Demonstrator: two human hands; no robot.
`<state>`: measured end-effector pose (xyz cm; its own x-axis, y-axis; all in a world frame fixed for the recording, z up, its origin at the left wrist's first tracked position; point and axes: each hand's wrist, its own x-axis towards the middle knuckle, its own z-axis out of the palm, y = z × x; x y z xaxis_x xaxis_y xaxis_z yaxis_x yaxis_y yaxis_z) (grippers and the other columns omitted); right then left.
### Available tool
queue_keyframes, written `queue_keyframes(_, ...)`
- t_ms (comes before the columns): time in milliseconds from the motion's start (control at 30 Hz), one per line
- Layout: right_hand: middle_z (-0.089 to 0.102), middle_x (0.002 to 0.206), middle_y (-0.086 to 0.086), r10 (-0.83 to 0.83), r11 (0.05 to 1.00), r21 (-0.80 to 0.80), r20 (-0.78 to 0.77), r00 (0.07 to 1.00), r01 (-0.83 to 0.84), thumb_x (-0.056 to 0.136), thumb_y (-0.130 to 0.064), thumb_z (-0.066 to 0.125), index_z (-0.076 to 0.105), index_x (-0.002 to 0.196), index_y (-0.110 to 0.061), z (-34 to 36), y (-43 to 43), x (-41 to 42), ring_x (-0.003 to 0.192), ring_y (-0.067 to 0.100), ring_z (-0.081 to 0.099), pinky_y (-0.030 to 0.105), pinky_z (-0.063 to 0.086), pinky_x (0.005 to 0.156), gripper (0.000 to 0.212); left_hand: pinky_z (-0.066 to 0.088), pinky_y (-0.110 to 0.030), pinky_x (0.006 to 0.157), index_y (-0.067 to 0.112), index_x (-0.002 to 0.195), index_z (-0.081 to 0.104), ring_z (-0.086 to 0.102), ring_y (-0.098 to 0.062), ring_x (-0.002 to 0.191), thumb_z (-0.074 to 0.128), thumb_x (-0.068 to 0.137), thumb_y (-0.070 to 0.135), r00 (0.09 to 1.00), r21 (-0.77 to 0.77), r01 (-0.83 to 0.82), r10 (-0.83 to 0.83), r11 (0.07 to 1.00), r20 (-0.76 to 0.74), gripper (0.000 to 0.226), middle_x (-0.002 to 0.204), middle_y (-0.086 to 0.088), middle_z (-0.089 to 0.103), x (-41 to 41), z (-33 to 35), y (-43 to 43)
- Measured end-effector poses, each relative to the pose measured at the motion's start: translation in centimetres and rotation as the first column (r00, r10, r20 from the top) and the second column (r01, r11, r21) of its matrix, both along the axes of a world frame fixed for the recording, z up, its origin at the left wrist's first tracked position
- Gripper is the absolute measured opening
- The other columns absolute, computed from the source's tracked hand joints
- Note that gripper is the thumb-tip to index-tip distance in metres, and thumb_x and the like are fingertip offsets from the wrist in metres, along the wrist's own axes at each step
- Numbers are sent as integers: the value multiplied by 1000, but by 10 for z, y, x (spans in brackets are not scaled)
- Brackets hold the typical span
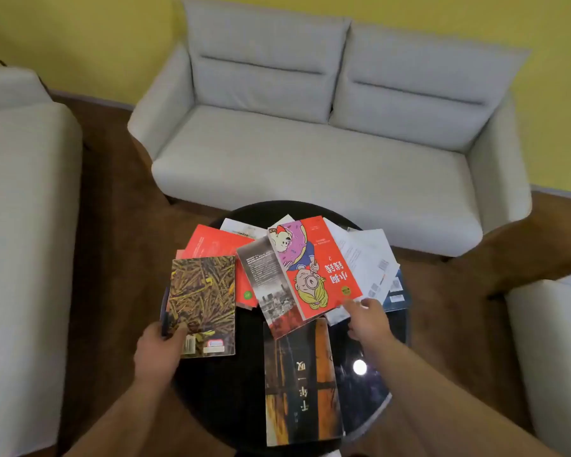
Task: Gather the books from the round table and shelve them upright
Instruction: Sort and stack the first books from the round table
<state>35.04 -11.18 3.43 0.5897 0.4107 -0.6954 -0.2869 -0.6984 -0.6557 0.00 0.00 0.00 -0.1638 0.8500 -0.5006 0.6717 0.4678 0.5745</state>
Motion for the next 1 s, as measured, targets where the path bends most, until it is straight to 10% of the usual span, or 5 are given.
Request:
queue_keyframes(400,58,110,-2,193,971,-171,174,966,-164,90,-40,71,45,120,-21,4,34,13,96,21,60,43,57,90,44,48,-48,98,3,144,40,54,-39,118,74,86,38,999,-212,-29,33,977,18,76,134,-19,50,9,-4,16)
queue_keyframes(667,64,114,6,3,999,-35,-88,996,-6,90,-19,74,52,121,-13,9,39,19,101,26,63,43,54,87,38,56,-51,88,0,112,58,72,-35,90,83,79,24,934,-340,-139,237,930,267,48,103,-16,74,2,-2,12)
queue_keyframes(1000,70,117,10,-75,971,191,-337,938,147,101,-14,58,53,119,-18,38,23,20,107,30,69,44,57,83,19,46,-66,99,20,116,62,69,-40,107,57,101,26,831,-274,-118,246,954,498,17,116,-15,73,6,24,-2)
